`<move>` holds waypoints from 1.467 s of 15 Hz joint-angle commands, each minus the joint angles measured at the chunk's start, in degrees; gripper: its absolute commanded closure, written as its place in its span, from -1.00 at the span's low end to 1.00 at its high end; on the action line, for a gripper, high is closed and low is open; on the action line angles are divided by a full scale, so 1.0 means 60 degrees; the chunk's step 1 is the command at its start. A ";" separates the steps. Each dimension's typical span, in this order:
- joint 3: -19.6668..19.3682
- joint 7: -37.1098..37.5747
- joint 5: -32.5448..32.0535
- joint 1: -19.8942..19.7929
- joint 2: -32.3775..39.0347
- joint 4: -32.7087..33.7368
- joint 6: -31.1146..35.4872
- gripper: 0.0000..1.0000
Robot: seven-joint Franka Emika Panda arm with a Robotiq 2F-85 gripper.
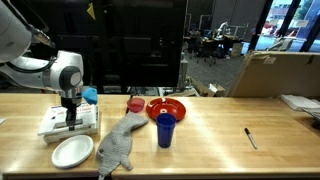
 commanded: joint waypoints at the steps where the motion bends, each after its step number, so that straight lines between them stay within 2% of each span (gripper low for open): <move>1: 0.0130 0.0281 -0.0174 -0.0121 -0.0393 -0.0117 -0.0002 0.89; 9: 0.0081 0.0228 -0.0090 -0.0128 -0.0359 -0.0168 -0.0023 0.89; 10: 0.0071 0.0184 -0.0056 -0.0122 -0.0358 -0.0188 -0.0005 0.53; 11: 0.0071 0.0189 -0.0047 -0.0120 -0.0359 -0.0189 -0.0015 0.06; 14: 0.0059 0.0131 -0.0007 -0.0111 -0.0358 -0.0195 -0.0009 -0.07; 20: 0.0053 0.0091 0.0034 -0.0100 -0.0330 -0.0205 -0.0006 -0.87; 22: 0.0053 0.0099 0.0029 -0.0102 -0.0338 -0.0213 -0.0018 -1.00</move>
